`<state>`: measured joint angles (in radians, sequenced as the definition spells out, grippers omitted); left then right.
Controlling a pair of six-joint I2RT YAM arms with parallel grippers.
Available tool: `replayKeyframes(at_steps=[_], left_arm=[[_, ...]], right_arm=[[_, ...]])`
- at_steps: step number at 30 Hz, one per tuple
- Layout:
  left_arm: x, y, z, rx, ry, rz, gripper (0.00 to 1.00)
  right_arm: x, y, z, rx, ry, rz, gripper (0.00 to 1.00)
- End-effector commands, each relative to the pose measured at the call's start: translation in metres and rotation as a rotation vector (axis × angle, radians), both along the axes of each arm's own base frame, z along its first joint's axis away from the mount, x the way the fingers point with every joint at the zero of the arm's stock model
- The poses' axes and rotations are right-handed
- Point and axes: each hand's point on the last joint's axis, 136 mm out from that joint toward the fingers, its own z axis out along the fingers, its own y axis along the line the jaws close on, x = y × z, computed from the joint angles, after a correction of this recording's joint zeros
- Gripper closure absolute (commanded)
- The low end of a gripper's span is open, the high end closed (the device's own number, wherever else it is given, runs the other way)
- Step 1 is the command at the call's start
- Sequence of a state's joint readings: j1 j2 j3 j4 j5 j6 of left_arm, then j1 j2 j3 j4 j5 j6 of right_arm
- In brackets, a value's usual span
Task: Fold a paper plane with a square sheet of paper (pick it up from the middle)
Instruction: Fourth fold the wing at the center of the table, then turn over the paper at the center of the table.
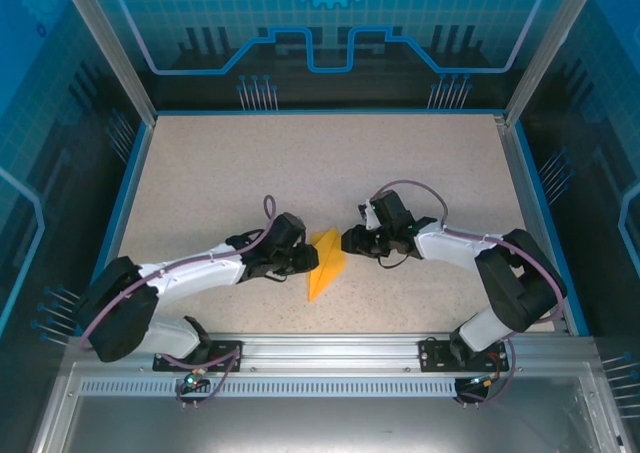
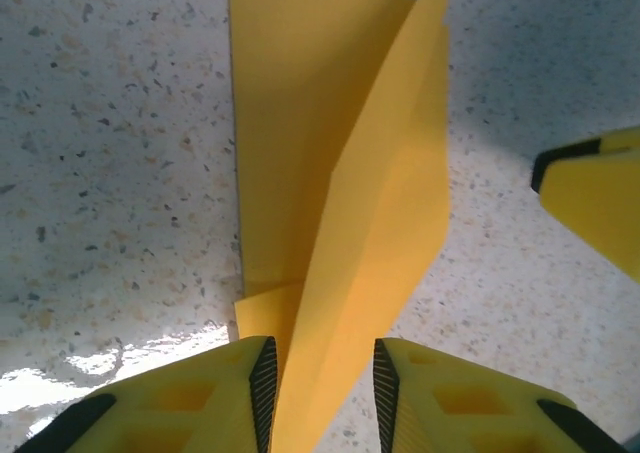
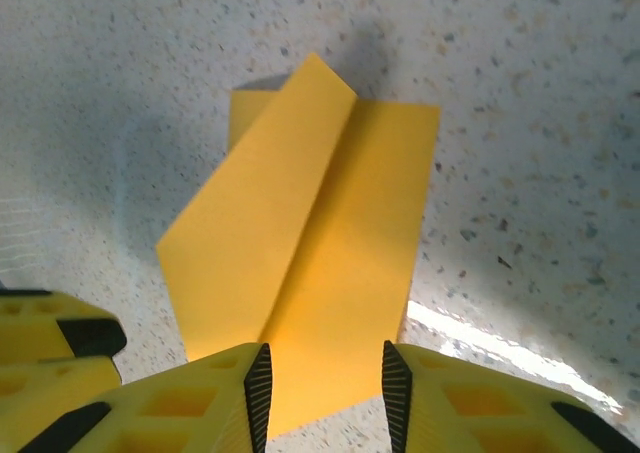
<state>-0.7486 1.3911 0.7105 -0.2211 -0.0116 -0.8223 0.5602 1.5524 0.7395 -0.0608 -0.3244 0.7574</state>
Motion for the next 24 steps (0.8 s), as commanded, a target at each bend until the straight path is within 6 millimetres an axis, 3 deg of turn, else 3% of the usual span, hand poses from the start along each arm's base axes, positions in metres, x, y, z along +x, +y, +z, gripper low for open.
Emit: replayKeyframes(at_steps=[1,24], left_arm=[[0.007,0.005,-0.004,0.075,-0.005,-0.017,0.63],[0.009,-0.002,-0.038,0.139,0.082,-0.043,0.68]], right_arm=[[-0.008,0.000,-0.009,0.012,0.043,-0.006,0.62],[-0.015,0.016,-0.036,0.001,0.118,0.036,0.61]])
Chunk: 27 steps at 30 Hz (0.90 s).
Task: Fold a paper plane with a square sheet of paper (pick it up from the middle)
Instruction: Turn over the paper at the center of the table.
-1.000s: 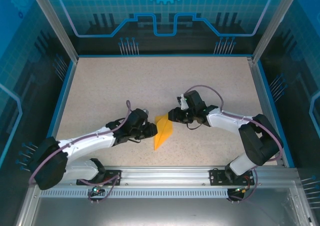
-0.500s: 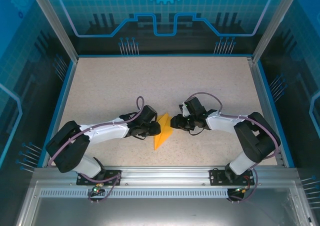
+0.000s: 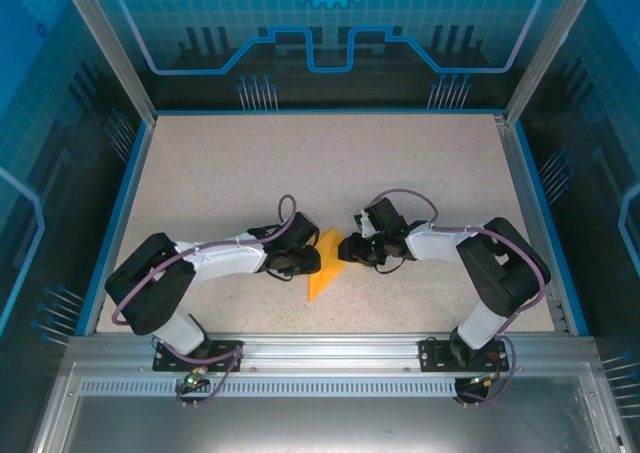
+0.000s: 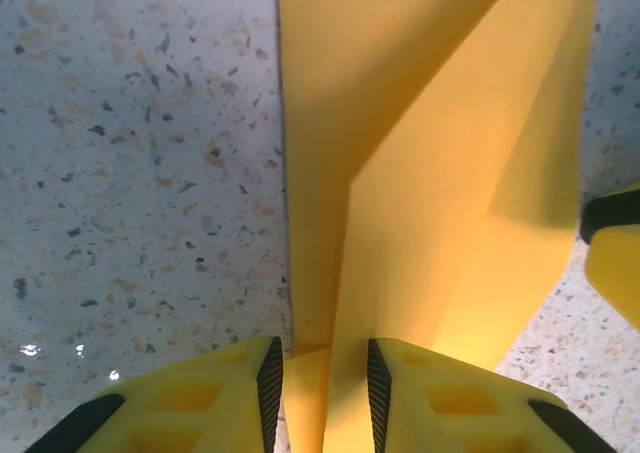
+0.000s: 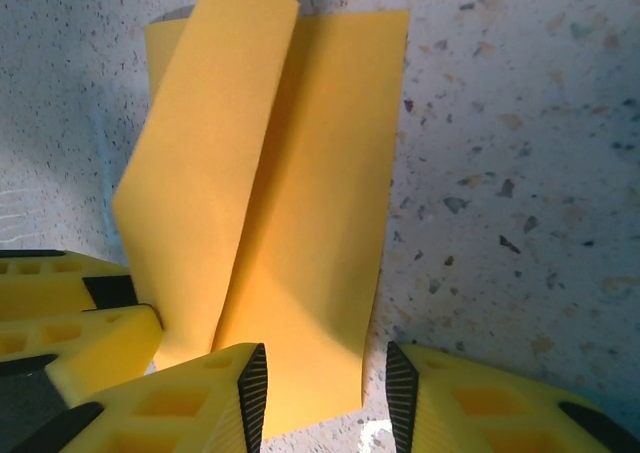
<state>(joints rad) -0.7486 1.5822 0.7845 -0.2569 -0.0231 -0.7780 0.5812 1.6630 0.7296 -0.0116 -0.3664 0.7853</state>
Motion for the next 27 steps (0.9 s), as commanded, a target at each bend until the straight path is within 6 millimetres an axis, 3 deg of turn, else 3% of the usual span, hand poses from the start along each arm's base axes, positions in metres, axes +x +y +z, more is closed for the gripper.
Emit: replayKeyframes(at_steps=[1,7,16,27], left_arm=[[0.005,-0.001,0.002,0.014,-0.006,-0.012,0.68],[0.003,-0.002,-0.001,0.010,0.002,-0.018,0.69],[0.002,-0.001,-0.004,0.011,0.011,-0.018,0.73],[0.001,0.001,-0.005,0.015,0.010,-0.010,0.73]], right_arm=[[-0.003,0.007,-0.004,0.008,0.023,0.016,0.61],[-0.004,0.016,0.007,0.074,0.015,0.020,0.62],[-0.004,0.017,0.005,0.078,0.030,0.008,0.62],[-0.015,0.004,0.007,0.085,0.056,-0.088,0.60]])
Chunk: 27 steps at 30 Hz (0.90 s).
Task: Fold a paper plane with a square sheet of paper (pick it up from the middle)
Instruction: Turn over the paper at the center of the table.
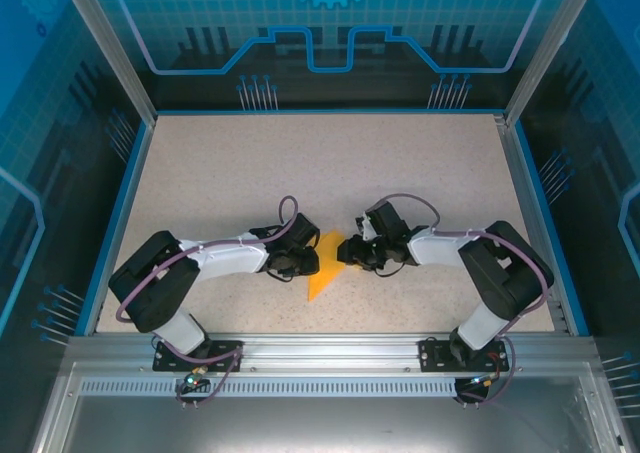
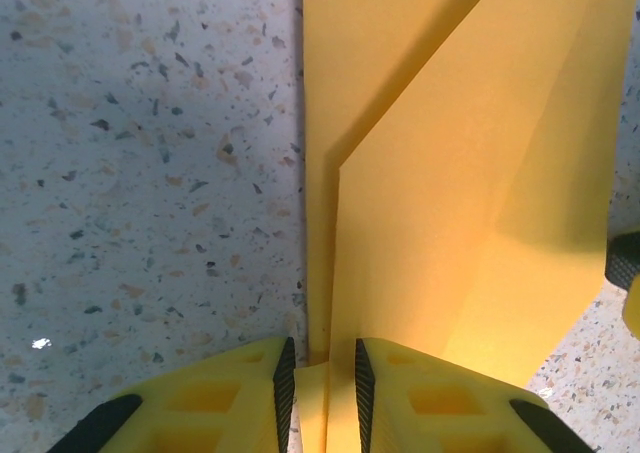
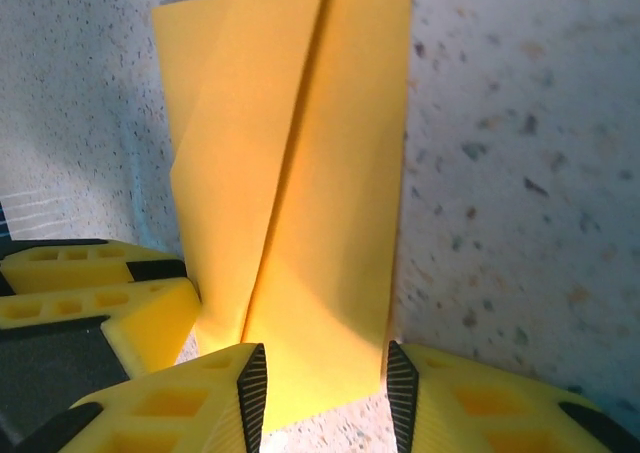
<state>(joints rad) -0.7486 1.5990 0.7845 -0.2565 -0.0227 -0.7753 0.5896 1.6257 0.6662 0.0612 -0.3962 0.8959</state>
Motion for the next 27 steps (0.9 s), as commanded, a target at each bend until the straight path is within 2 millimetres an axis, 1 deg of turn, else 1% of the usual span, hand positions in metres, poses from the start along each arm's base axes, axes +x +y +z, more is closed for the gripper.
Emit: replayKeyframes(at_steps=[1,3,7,19,21,27], left_arm=[[0.002,0.000,0.000,0.002,0.000,-0.008,0.74],[0.002,-0.002,0.000,-0.003,0.001,-0.008,0.74],[0.002,-0.002,0.000,-0.004,0.003,-0.010,0.74],[0.000,-0.001,0.002,-0.024,-0.001,0.000,0.74],[0.001,-0.003,0.004,-0.044,-0.003,0.003,0.74],[0.001,-0.003,0.005,-0.095,-0.001,0.026,0.74]], right_arm=[[-0.007,0.002,0.004,0.036,0.013,-0.029,0.60],[-0.011,0.007,0.005,0.065,0.017,-0.025,0.59],[-0.012,0.015,0.007,0.095,0.025,-0.014,0.59],[-0.004,0.023,0.014,0.118,0.011,-0.016,0.58],[-0.004,0.028,0.015,0.128,0.009,-0.009,0.58],[0.001,0.033,0.014,0.134,-0.008,-0.017,0.58]])
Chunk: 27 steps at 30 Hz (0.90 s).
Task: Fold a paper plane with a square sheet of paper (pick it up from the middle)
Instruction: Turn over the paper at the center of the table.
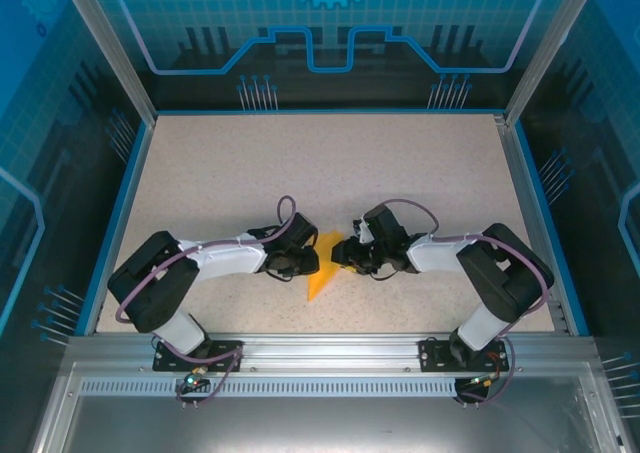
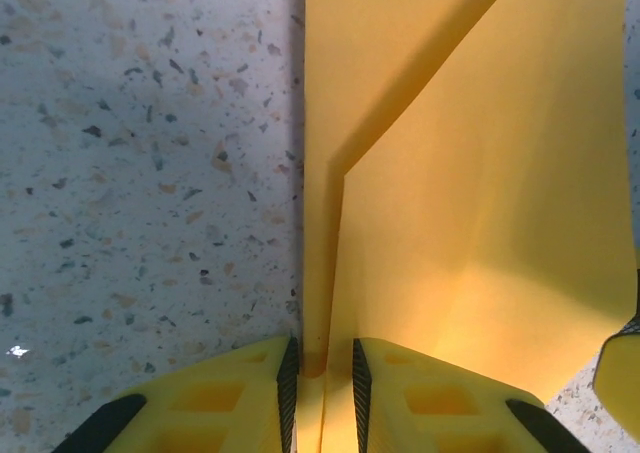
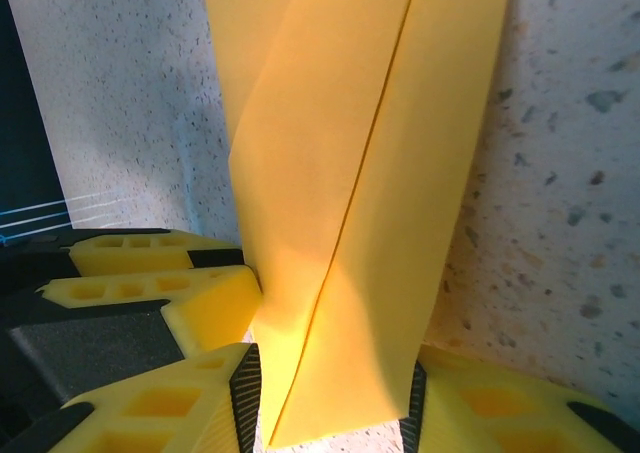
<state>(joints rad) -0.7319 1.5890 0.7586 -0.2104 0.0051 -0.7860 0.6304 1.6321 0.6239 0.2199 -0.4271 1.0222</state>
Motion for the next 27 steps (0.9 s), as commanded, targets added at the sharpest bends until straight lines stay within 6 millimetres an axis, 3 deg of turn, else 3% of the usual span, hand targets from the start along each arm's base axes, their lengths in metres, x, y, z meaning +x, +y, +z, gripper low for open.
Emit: replayKeyframes(at_steps=[1,14,21,27], left_arm=[[-0.001,-0.001,0.005,-0.056,0.001,0.015,0.75],[-0.001,0.003,0.005,-0.061,0.002,0.028,0.75],[-0.001,0.003,0.007,-0.073,-0.002,0.031,0.75],[-0.001,0.004,0.011,-0.085,-0.013,0.039,0.75]], right_arm=[[0.006,0.014,0.008,0.035,-0.025,0.016,0.58],[0.018,0.032,0.002,0.044,-0.037,0.043,0.61],[0.016,0.037,-0.007,0.006,-0.035,0.080,0.67],[0.016,0.036,-0.009,-0.027,-0.046,0.098,0.80]])
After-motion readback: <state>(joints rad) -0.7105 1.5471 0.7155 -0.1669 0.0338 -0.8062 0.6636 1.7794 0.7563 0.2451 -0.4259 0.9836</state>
